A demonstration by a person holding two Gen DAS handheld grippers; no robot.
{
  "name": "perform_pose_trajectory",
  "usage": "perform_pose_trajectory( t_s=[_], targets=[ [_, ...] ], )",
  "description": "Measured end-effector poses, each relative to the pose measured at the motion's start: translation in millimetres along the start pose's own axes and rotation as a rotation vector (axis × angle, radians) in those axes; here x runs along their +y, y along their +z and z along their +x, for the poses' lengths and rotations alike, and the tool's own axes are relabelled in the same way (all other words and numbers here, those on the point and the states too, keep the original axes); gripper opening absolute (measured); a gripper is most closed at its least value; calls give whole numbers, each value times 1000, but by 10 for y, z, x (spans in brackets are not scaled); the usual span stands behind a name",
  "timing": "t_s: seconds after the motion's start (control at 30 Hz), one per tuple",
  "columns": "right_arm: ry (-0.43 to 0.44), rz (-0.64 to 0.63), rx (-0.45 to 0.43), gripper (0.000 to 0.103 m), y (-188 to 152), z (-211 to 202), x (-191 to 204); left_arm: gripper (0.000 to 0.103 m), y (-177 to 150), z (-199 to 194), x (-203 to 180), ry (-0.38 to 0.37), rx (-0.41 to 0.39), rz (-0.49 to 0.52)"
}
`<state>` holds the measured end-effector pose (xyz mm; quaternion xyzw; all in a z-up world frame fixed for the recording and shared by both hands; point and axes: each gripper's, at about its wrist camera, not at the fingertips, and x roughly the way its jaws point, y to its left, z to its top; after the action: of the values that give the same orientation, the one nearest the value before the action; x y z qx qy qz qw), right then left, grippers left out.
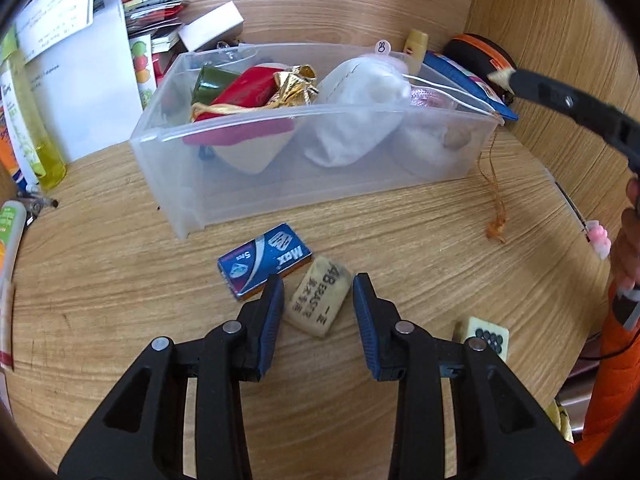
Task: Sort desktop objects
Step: 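Carry the cream eraser and seashell into the clear box and open both grippers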
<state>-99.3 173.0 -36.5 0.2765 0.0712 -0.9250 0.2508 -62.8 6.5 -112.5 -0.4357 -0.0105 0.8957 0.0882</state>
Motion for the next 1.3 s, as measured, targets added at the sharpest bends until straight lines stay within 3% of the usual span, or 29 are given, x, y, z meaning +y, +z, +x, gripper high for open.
perform_pose_trajectory(
  t_s=[0.17,0.47,0.8,0.97,1.3],
  targets=[
    [6,2,-4,23,100,100,-15,23,-2,3,-77,0,-9,25],
    [-12,1,-10,23,290,247,-49,23,120,-336,-9,-26,-108,-12],
    [-3,-18,-6,23,542,480,-17,23,618,-659,294,56,-262,-47],
    [-13,-23,6,23,571,598,-6,23,845,-529,419,120,-266,-47],
    [-24,37,84,23,400,880,-187,23,1087,-121,535,140,-217,-56]
  ],
)
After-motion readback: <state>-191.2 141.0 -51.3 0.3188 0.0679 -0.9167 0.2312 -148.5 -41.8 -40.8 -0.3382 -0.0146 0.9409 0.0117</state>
